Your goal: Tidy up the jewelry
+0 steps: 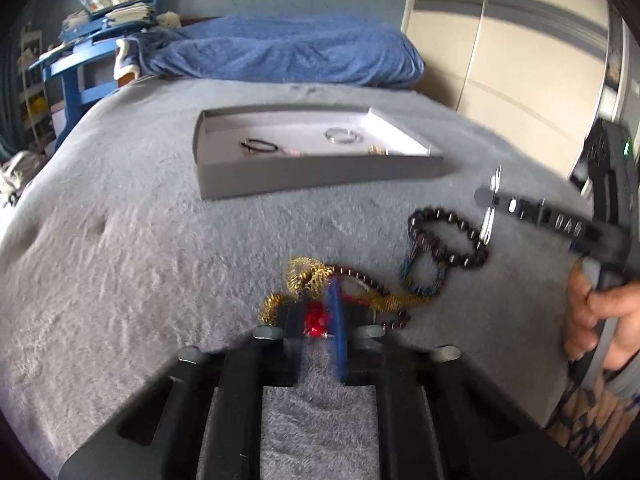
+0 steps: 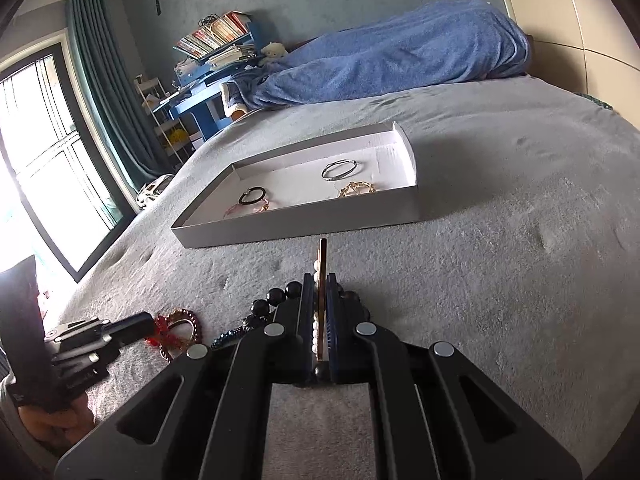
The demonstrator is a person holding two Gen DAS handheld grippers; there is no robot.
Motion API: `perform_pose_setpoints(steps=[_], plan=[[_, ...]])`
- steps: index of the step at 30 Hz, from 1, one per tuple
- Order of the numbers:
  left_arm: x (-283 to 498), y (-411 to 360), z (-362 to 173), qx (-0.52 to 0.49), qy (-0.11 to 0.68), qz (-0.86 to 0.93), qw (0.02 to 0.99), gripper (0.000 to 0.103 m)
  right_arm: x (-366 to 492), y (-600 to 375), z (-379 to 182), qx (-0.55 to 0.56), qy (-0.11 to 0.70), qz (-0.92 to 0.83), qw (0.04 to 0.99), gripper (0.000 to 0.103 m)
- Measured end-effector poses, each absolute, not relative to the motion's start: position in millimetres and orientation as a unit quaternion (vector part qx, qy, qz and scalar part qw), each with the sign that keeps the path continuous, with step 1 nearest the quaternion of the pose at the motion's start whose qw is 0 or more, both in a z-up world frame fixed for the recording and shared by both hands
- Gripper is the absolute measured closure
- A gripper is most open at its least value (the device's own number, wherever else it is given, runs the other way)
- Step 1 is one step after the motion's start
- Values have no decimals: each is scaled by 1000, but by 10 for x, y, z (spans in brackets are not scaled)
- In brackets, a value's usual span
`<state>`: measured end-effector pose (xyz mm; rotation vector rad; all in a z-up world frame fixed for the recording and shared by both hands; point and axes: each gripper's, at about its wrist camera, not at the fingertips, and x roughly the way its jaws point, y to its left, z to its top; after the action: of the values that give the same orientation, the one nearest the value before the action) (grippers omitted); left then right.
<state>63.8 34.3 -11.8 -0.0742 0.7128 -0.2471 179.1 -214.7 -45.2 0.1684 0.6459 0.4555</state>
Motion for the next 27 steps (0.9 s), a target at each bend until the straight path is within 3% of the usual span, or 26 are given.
perform_pose_setpoints(steps=[7, 9, 11, 14, 16, 21, 23, 27], plan=[[694, 492, 22, -80, 344, -129, 927, 103, 1778, -2158, -438, 82, 313, 219, 920, 97], [724, 465, -35, -71, 360, -124, 922, 98, 1777, -2161, -440, 82, 315, 218, 920, 97], [717, 410, -78, -60, 366, -126, 920, 78, 1776, -2159, -441, 82, 315, 219, 920, 97], [717, 320, -107, -39, 367, -124, 921, 56, 1771, -2147, -452, 78, 317, 219, 919, 97], [736, 279, -146, -28, 373, -115, 920, 52, 1767, -2140, -458, 75, 319, 220, 919, 97], [846, 179, -275, -1, 401, -99, 911, 54, 1780, -2131, -471, 72, 322, 221, 918, 97], [862, 192, -284, -3, 403, -93, 910, 75, 1781, -2123, -476, 71, 323, 222, 917, 97], [804, 227, -253, -13, 391, -96, 915, 81, 1782, -2125, -479, 72, 323, 221, 917, 97]])
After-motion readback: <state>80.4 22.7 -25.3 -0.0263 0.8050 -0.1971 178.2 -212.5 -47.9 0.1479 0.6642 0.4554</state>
